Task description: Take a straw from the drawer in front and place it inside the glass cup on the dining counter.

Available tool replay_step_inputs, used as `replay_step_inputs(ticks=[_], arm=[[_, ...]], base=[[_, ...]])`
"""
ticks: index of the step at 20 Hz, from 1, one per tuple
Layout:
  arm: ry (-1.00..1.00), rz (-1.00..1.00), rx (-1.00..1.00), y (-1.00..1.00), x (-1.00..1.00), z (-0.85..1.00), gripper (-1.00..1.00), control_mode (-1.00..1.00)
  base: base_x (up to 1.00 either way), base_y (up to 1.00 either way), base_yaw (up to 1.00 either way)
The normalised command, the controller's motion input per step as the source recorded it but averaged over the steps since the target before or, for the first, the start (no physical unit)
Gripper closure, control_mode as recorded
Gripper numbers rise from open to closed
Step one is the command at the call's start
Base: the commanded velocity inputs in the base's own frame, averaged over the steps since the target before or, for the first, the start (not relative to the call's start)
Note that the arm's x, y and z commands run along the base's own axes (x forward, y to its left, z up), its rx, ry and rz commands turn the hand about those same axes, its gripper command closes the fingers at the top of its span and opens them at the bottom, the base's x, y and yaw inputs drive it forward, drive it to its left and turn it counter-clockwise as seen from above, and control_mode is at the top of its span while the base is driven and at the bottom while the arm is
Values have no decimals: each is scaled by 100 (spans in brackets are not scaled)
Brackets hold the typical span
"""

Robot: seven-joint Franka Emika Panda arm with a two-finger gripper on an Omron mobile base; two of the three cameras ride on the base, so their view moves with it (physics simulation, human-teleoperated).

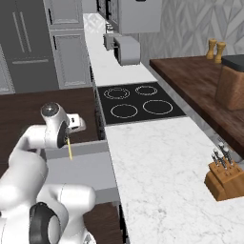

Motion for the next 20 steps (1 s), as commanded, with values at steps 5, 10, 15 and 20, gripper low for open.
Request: replay_step_inputs(ticks=[5, 10, 15, 20], arm=[[-1, 0, 0, -8, -27, 73, 100, -100], [-2, 0, 0, -1, -16, 11, 100, 100], [0, 0, 0, 0, 0, 0, 100, 100], [0, 0, 0, 0, 0, 0, 100, 100]], base=[[0, 0, 0], [-80, 1, 2], [-91, 56, 52], [-23, 79, 85]])
